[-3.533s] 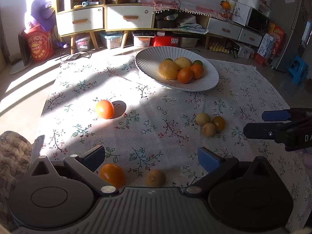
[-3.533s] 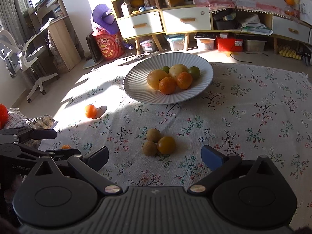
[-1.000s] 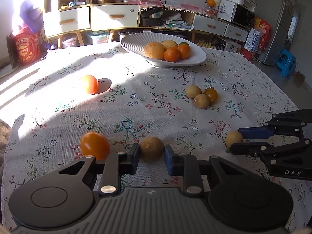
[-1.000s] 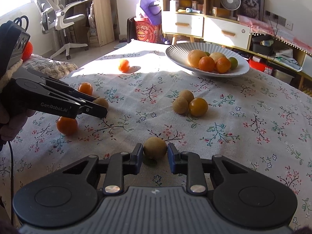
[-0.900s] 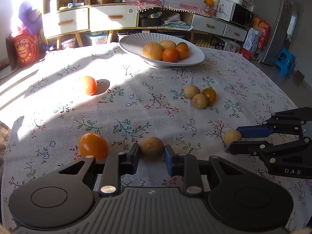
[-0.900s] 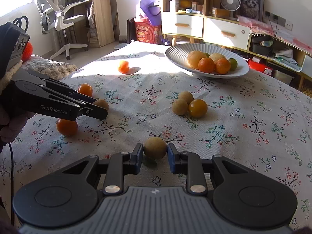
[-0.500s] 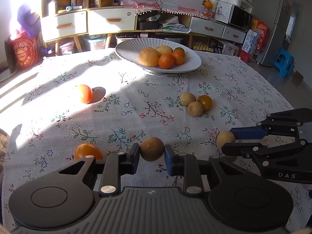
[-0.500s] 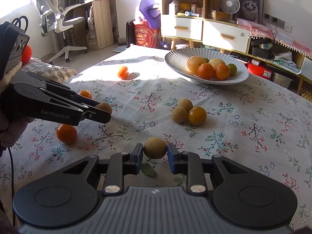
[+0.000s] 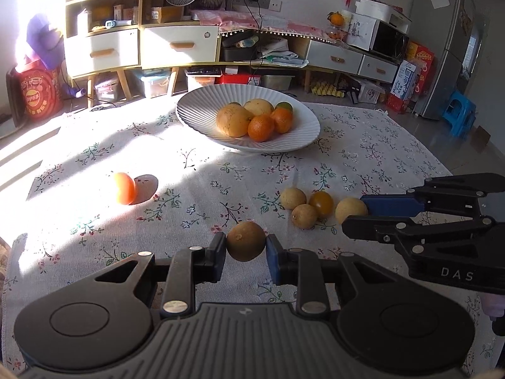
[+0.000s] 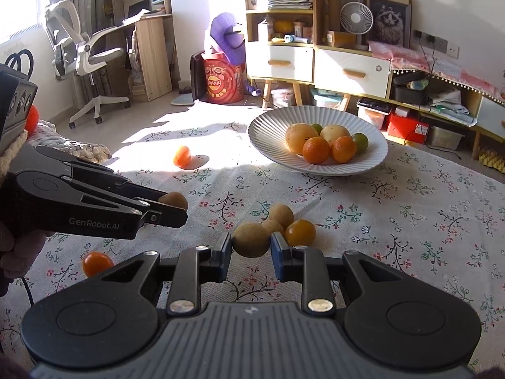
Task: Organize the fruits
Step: 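Carry both brown fruits onto the white plate and open both tools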
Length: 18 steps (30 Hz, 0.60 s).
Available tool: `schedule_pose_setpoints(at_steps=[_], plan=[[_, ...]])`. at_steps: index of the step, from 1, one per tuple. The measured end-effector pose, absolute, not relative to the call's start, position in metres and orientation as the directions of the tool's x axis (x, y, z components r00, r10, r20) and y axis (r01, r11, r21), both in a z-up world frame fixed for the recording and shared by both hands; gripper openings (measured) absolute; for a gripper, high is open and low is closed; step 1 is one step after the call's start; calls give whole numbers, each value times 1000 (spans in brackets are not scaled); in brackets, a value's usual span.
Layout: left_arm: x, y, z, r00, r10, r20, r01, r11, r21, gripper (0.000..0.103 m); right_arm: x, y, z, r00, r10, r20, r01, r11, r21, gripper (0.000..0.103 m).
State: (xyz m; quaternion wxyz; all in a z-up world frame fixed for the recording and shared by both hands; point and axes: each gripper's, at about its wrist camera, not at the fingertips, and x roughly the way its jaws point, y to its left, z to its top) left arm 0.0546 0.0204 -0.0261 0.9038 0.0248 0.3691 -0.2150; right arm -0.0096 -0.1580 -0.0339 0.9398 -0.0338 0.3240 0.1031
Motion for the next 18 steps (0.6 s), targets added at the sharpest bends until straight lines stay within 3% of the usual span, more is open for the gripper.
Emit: schedule_pose_setpoints(at_steps=[12, 18], plan=[[82, 2, -9, 670, -385, -634, 385, 911, -146, 13, 26, -177, -15, 807, 146, -572, -147, 988, 44, 24], [99, -1, -7, 667, -398, -630, 321, 916, -239, 13, 48, -192, -12, 813, 123, -569, -70, 991, 114, 24]])
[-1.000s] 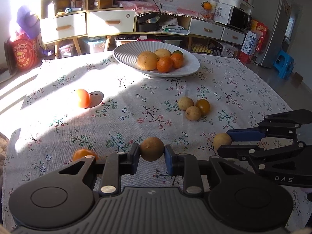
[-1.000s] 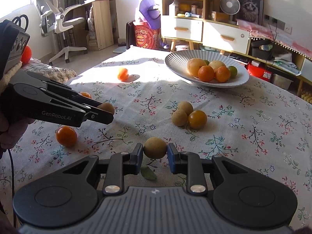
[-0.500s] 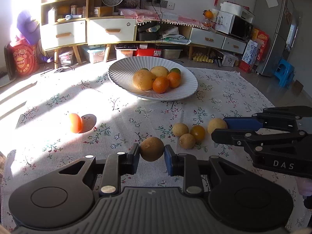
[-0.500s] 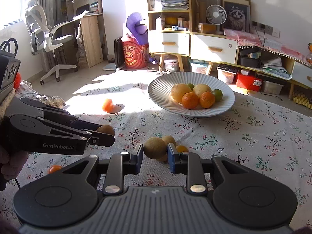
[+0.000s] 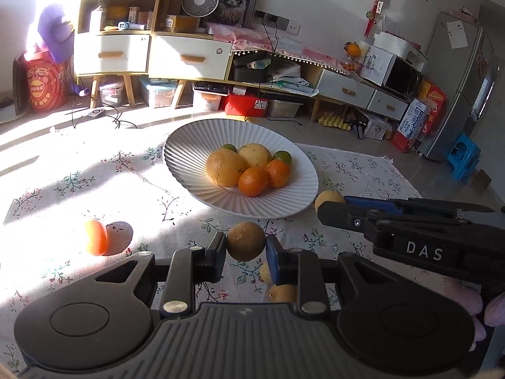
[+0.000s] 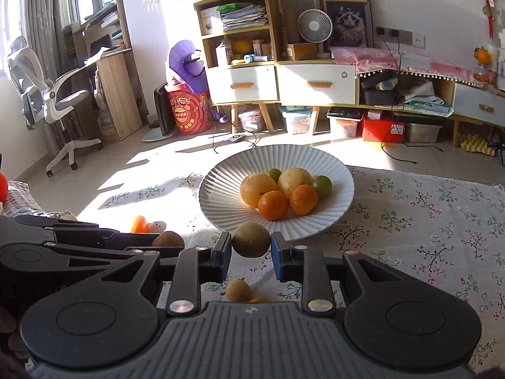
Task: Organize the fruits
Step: 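Carry both brown fruits onto the white plate and open both tools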
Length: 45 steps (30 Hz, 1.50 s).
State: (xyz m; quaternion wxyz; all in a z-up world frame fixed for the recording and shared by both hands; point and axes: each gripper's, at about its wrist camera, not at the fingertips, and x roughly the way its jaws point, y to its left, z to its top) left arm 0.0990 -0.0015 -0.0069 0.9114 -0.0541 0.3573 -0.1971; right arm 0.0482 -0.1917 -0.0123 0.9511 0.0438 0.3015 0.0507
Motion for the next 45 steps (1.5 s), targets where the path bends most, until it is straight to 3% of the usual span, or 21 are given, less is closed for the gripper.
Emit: schedule_pose_setpoints(at_steps=[15, 40, 45], plan=[[146, -27, -16, 678, -341, -651, 335, 932, -140, 13, 89, -242, -22, 764, 182, -618, 54, 938, 342, 24], [167, -53, -32, 672, -291, -681, 380, 925, -20, 13, 117, -234, -33, 709, 188, -680, 14, 960, 280, 25], [167, -53, -31, 672, -293, -680, 384, 923, -18, 20, 116, -234, -31, 716, 187, -673, 16, 959, 284, 28]])
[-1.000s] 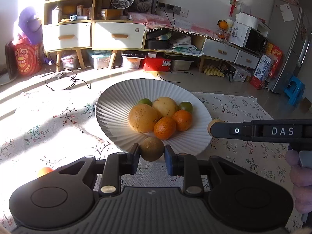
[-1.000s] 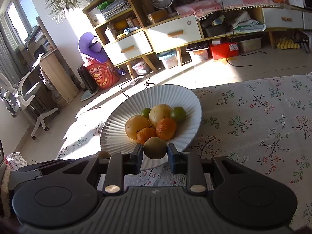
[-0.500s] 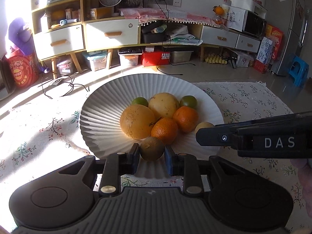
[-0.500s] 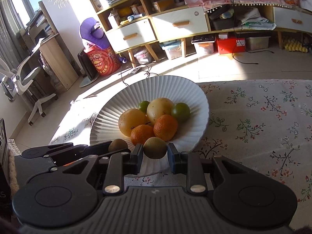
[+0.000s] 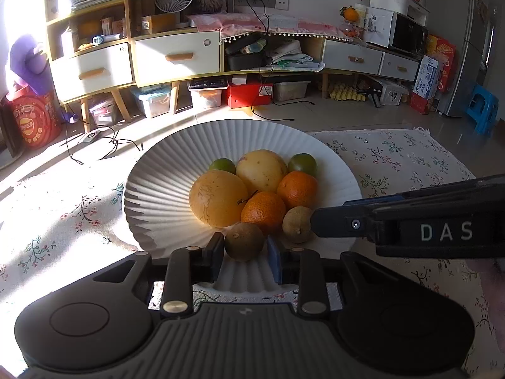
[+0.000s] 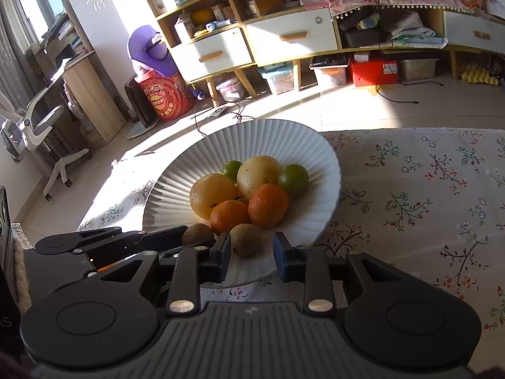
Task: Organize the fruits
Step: 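Carry both brown fruits onto the white plate and open both tools, then withdraw both tools from the plate toward the orange fruits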
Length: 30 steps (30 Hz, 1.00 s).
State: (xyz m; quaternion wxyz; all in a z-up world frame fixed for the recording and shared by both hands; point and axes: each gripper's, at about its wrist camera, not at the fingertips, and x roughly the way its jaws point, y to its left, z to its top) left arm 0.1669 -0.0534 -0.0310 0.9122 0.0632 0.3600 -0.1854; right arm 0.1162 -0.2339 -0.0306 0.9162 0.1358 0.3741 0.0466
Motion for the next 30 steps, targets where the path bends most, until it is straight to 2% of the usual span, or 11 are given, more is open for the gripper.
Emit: schedule_pose_setpoints(at_steps=[6, 10, 18, 23, 30], plan=[[163, -51, -28, 674, -292, -679, 386, 922, -13, 36, 113, -236, -27, 724, 183, -665, 26, 956, 292, 36], [157, -47, -24, 675, -292, -677, 395, 919, -3, 44, 107, -239, -23, 727, 194, -658, 24, 951, 307, 50], [140, -33, -14, 678, -294, -674, 396, 918, -2, 58, 89, -241, -12, 750, 193, -633, 34, 944, 328, 66], [130, -23, -8, 683, -287, -672, 395, 919, 9, 71, 79, -238, -9, 755, 175, -631, 38, 950, 310, 72], [113, -9, -1, 680, -274, -680, 395, 918, 26, 83, 66, -225, -4, 751, 168, -638, 18, 961, 275, 84]])
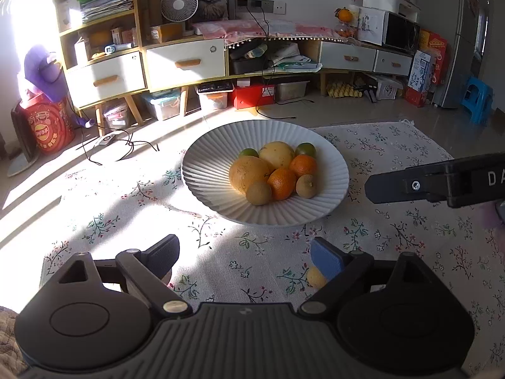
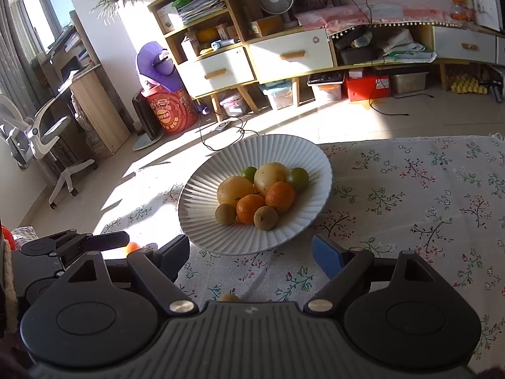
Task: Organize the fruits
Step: 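Withdraw both tools from the plate toward the orange fruits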
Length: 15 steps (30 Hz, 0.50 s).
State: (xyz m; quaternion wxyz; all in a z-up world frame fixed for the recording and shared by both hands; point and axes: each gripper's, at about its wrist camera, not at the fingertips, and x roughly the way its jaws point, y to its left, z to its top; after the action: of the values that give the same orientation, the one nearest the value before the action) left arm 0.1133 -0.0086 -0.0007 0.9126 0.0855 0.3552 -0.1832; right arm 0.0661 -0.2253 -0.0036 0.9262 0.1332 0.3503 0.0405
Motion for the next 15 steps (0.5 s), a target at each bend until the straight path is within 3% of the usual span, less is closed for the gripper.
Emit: schedule_pose_setpoints(at_steps=[6, 15], plan=[[104, 2, 2, 692, -249, -678, 370, 928, 36, 90, 57, -215, -1, 747, 166, -644, -8, 971, 240, 90], [87, 18, -1, 681, -183, -709, 329, 942, 73, 92, 43, -196, -4, 742, 158, -652, -45, 981, 187, 97]])
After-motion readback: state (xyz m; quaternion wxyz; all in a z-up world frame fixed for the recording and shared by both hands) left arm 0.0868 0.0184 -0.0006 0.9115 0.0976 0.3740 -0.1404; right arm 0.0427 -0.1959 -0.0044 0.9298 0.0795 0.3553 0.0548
